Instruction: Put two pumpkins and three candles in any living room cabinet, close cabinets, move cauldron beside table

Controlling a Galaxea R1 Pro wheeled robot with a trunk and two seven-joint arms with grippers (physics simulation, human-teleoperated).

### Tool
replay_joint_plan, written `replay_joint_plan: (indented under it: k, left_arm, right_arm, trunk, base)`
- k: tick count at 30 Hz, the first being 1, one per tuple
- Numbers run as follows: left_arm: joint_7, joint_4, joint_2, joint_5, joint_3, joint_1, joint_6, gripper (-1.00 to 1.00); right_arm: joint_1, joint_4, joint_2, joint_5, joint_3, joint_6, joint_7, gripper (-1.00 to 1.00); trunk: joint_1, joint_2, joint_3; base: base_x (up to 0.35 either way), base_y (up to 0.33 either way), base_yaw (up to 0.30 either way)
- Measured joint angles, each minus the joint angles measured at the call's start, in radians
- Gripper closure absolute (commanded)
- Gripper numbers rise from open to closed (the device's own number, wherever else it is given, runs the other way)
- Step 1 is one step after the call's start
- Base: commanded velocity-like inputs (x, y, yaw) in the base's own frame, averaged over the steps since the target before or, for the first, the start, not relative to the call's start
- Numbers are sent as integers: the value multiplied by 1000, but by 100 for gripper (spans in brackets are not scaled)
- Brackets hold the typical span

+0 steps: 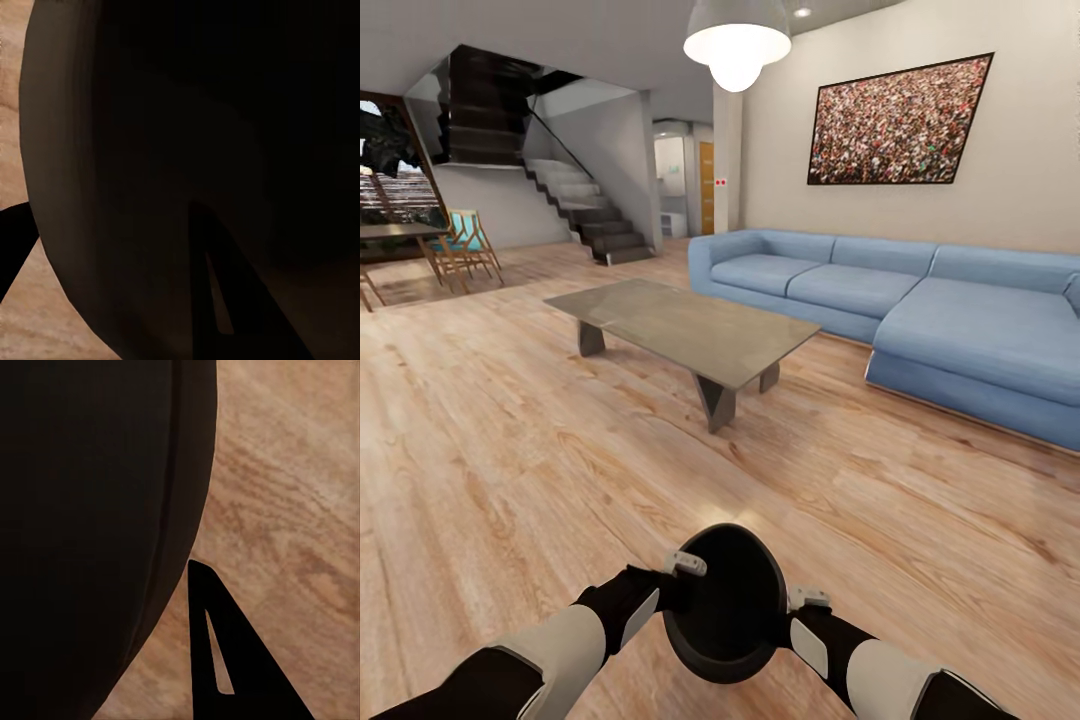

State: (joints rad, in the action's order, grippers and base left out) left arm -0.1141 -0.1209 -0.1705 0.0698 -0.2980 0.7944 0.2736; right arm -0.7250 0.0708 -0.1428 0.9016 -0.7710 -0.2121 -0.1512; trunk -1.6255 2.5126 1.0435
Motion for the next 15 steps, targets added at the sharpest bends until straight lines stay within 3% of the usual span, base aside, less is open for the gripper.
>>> replay_joint_plan:
  k: [15]
  left_arm:
    - [0,0,0,0,0,0,0,100]
  right_arm:
    - [0,-2,-1,-1,1,0,0,100]
  trunk:
    - [0,0,-24]
  base:
    - [0,0,0]
